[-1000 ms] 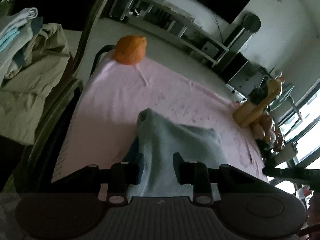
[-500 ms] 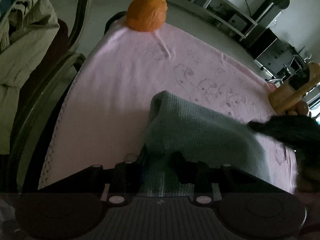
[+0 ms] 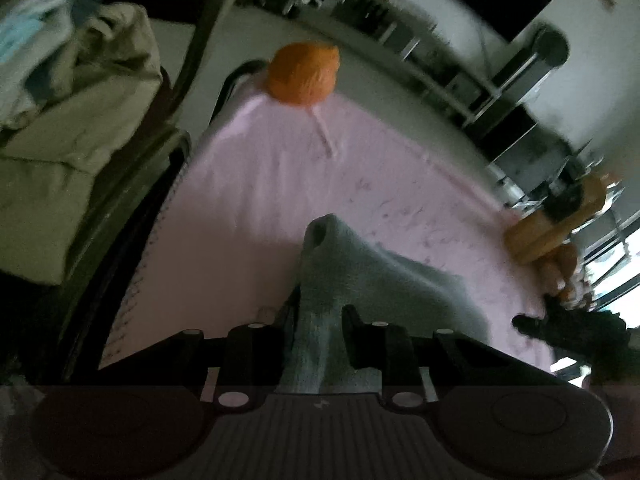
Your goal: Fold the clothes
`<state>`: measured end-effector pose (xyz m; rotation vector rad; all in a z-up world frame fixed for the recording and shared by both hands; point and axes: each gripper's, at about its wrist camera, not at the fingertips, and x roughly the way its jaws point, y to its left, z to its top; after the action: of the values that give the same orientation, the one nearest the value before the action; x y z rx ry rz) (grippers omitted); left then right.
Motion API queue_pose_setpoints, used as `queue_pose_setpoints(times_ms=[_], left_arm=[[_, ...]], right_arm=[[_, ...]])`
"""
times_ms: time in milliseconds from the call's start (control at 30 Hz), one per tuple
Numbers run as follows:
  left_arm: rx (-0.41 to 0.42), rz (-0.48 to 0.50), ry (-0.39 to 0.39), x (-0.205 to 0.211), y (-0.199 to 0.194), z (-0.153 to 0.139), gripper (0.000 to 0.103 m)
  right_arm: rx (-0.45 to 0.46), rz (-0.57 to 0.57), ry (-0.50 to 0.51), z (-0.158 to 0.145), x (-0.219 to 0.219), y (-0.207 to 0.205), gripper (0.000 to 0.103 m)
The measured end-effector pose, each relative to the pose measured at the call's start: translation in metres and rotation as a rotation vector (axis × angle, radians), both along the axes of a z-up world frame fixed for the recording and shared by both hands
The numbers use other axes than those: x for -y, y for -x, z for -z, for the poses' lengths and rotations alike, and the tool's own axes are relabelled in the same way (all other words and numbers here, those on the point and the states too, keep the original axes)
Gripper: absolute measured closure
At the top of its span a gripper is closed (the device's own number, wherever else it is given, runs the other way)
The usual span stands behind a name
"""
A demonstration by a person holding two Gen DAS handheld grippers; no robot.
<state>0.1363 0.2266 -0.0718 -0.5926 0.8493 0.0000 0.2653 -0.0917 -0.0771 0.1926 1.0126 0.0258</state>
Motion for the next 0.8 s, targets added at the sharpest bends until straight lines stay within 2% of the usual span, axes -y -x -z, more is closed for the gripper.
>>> queue_pose_setpoints(times_ms=[100, 233, 300, 367, 500, 567, 633, 700, 733, 800], left_arm=[[0.001, 0.021, -0.002, 0.003, 0.017, -0.003, 0.082], [-0.105, 0.036, -0.026, 0.014, 0.023, 0.018, 0.086], [-0.149, 0.038, -0.068, 0.019, 0.022, 0.027, 0.077], [-0.164, 0.039, -0.065, 0.017, 0.020, 0.033, 0.073], [-0.171, 0.027, 0.000, 0.004, 0.020, 0.039, 0.063], [-0.156, 0.007, 0.028, -0.001, 0.029, 0.035, 0.064], [-0.104, -0.031, 0.085, -0.011, 0.045, 0.025, 0.066], [-0.063, -0.076, 0.153, -0.024, 0.061, 0.021, 0.045], [-0.067, -0.092, 0.189, -0.028, 0.066, 0.024, 0.040], [-0.123, -0.100, 0.257, -0.029, 0.067, 0.036, 0.038]], right_arm=[[-0.003, -0.085, -0.020, -0.003, -0.007, 0.025, 0.093], [-0.003, -0.206, -0.032, 0.003, -0.026, 0.058, 0.093], [-0.004, -0.266, -0.038, 0.007, -0.036, 0.074, 0.094], [-0.004, -0.327, -0.044, 0.010, -0.045, 0.090, 0.094], [-0.009, -0.324, -0.111, 0.006, -0.034, 0.103, 0.095], [-0.012, -0.308, -0.151, 0.003, -0.024, 0.107, 0.094], [-0.014, -0.292, -0.191, 0.000, -0.015, 0.111, 0.090], [-0.017, -0.276, -0.230, -0.003, -0.006, 0.115, 0.081], [-0.018, -0.268, -0.250, -0.004, -0.002, 0.116, 0.079], [-0.021, -0.252, -0.290, -0.007, 0.008, 0.120, 0.073]])
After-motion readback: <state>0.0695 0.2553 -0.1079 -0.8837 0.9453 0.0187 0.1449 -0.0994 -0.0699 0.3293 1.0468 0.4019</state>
